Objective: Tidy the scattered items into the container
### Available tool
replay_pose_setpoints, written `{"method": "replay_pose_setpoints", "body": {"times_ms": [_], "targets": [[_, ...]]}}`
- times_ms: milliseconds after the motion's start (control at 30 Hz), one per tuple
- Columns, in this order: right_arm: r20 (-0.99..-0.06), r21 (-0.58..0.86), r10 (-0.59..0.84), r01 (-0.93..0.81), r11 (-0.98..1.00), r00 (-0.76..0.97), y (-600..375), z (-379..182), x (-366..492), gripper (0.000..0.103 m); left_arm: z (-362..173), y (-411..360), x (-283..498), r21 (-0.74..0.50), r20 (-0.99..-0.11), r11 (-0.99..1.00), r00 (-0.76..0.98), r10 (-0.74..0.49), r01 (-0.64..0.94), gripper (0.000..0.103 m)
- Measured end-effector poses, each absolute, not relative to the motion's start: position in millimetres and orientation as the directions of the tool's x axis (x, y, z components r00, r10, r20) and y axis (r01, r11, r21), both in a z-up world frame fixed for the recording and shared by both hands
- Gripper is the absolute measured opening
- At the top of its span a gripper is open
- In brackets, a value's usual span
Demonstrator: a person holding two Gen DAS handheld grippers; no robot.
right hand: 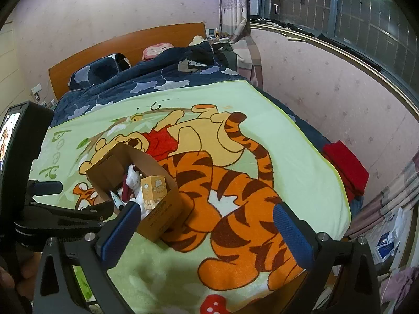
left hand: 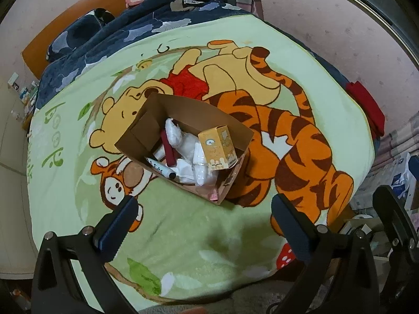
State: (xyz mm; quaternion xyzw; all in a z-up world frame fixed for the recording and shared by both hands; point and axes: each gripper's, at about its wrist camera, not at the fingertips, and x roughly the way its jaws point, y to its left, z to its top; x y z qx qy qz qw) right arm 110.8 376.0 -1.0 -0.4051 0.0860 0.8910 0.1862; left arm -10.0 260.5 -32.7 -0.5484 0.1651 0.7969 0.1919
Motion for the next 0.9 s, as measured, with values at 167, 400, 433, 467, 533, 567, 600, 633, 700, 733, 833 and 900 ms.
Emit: {"method": "replay_pose_setpoints", "body": {"times_ms": [167, 400, 433, 467, 533, 567, 600, 633, 700, 733, 833, 900], "targets": [[-0.752, 0.003, 0.260, -0.397, -0.918, -0.605, 374.2, -0.4, 110.3, 0.103, -31.1, 261.9, -8.0, 0.058, -0.935, -0.870, -0.333, 0.126, -0.490, 0.103], [-0.749, 0.000, 0.256, -0.387, -0.922, -0.611, 371.6, 1.7, 109.9, 0.103, -26.9, 260.4, -8.1, 0.033, -0.929, -0.868, -0.336, 0.156, -0.495, 0.103], [-0.749, 0.000, 0.256, -0.387, -0.922, -0.611, 371.5, 1.7, 109.9, 0.103, -26.4, 260.7, -7.6, 0.038, -0.928, -0.868, -0.339, 0.153, -0.496, 0.103], [-0.749, -0.001, 0.256, -0.386, -0.922, -0.611, 371.2, 1.8, 109.6, 0.103, -26.1, 261.4, -6.8, 0.047, -0.928, -0.867, -0.343, 0.146, -0.497, 0.103], [-0.749, -0.001, 0.255, -0.384, -0.923, -0.611, 370.6, 2.0, 109.3, 0.103, -26.3, 262.4, -5.9, 0.048, -0.929, -0.864, -0.341, 0.145, -0.501, 0.103], [-0.749, -0.001, 0.256, -0.385, -0.923, -0.611, 370.9, 1.8, 109.6, 0.103, -27.2, 262.5, -6.1, 0.038, -0.932, -0.864, -0.330, 0.150, -0.502, 0.103], [-0.749, -0.001, 0.256, -0.385, -0.923, -0.611, 370.9, 1.9, 109.7, 0.103, -28.3, 262.3, -6.3, 0.032, -0.935, -0.864, -0.321, 0.151, -0.502, 0.103], [-0.749, -0.002, 0.256, -0.384, -0.923, -0.612, 370.7, 2.1, 109.7, 0.103, -29.7, 261.8, -6.5, 0.031, -0.938, -0.865, -0.314, 0.148, -0.501, 0.103], [-0.749, -0.002, 0.254, -0.381, -0.925, -0.612, 370.4, 2.2, 109.8, 0.103, -31.8, 260.7, -6.8, 0.031, -0.941, -0.867, -0.306, 0.142, -0.498, 0.103], [-0.749, -0.002, 0.254, -0.381, -0.925, -0.612, 370.5, 2.1, 109.9, 0.103, -32.7, 259.8, -6.8, 0.030, -0.943, -0.869, -0.303, 0.140, -0.494, 0.103], [-0.750, -0.003, 0.252, -0.379, -0.925, -0.611, 369.5, 1.9, 109.6, 0.103, -32.9, 257.8, -6.9, 0.048, -0.942, -0.873, -0.313, 0.122, -0.484, 0.103], [-0.750, -0.003, 0.251, -0.376, -0.927, -0.612, 368.4, 1.7, 109.6, 0.103, -32.0, 257.0, -7.1, 0.056, -0.940, -0.876, -0.322, 0.116, -0.479, 0.103]]}}
